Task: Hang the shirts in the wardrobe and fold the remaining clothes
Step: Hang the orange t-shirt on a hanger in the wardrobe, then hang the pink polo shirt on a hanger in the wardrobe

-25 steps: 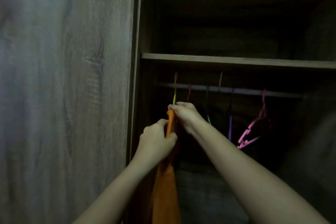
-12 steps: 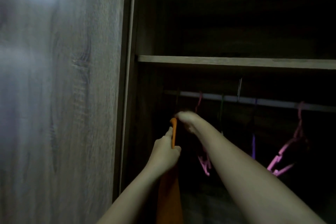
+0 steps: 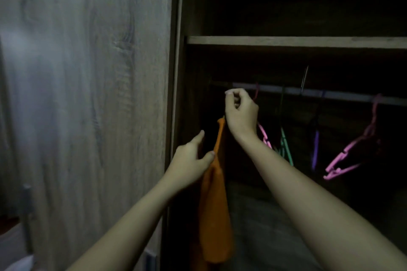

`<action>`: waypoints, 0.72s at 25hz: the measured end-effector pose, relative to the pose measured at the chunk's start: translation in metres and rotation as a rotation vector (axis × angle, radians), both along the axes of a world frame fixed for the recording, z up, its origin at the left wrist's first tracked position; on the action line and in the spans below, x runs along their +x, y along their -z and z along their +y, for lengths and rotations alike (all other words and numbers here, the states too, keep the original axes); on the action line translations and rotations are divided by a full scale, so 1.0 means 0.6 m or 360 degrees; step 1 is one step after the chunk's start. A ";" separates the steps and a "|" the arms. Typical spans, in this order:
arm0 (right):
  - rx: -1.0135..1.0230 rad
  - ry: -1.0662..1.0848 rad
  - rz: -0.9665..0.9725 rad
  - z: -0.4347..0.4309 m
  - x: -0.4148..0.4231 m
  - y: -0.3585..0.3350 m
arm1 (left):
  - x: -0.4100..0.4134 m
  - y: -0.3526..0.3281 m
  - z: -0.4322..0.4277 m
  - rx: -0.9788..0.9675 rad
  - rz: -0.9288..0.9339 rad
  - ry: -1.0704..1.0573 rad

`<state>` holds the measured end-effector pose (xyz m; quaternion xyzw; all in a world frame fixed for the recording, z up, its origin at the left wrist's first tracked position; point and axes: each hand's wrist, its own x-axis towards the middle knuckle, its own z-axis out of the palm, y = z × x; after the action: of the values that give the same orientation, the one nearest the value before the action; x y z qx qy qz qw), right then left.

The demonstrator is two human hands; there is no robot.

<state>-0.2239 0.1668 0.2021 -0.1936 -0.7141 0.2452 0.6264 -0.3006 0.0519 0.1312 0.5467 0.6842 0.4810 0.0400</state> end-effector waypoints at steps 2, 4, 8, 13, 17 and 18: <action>0.0097 -0.0227 0.0050 -0.068 -0.012 0.051 | -0.025 0.030 -0.058 0.0049 0.0073 0.0004; 0.0146 -0.0351 -0.0055 -0.138 -0.042 0.107 | -0.057 0.084 -0.133 0.0030 0.0114 0.0051; 0.0102 -0.0569 -0.0323 -0.252 -0.144 0.215 | -0.142 0.211 -0.300 -0.0061 0.0091 -0.0127; -0.0025 -0.0760 -0.0843 -0.358 -0.291 0.333 | -0.279 0.338 -0.498 -0.0539 0.0276 -0.0517; -0.0101 -0.0824 -0.1191 -0.417 -0.391 0.413 | -0.404 0.442 -0.626 -0.0989 0.0551 -0.0768; -0.0142 -0.0817 -0.1249 -0.425 -0.415 0.432 | -0.428 0.460 -0.648 -0.1085 0.0623 -0.0804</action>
<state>-0.4729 -0.0884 -0.0573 -0.1155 -0.9105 0.3310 0.2192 -0.5573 -0.3371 -0.1446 0.3991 0.9096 0.1113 -0.0307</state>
